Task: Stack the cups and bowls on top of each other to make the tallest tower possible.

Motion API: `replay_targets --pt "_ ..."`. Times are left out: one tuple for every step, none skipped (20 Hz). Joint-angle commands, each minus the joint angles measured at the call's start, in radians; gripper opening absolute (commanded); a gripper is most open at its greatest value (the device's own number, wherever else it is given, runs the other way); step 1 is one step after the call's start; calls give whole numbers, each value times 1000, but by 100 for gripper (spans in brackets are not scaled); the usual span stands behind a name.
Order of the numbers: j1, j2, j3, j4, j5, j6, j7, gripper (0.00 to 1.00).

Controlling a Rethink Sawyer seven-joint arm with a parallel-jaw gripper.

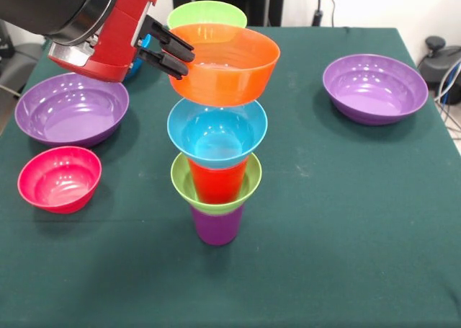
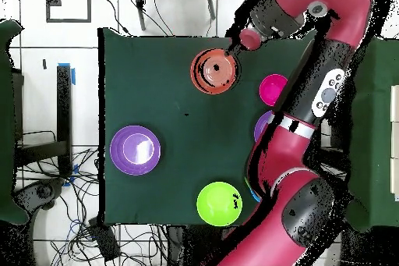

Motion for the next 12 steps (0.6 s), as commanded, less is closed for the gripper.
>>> replay_targets --pt "34 31 -78 -95 -55 -51 93 0" --pt "34 33 -75 -97 -56 -54 90 0" --pt "35 35 -71 -98 -56 -54 88 0" --pt "35 37 -68 -100 -54 -56 86 0" --pt "34 39 -66 -101 -53 -59 84 0" --pt "34 41 -63 -102 -51 -63 82 0" --pt "34 44 -58 -104 -52 -67 80 0" --pt "35 46 -54 -107 -52 -70 78 0" --pt "35 49 -47 -110 -54 -75 75 0" --pt "35 52 -43 -112 -53 -78 74 0" --pt "33 55 -43 -111 -50 -82 74 0" --pt "33 56 -42 -111 -50 -85 76 0"
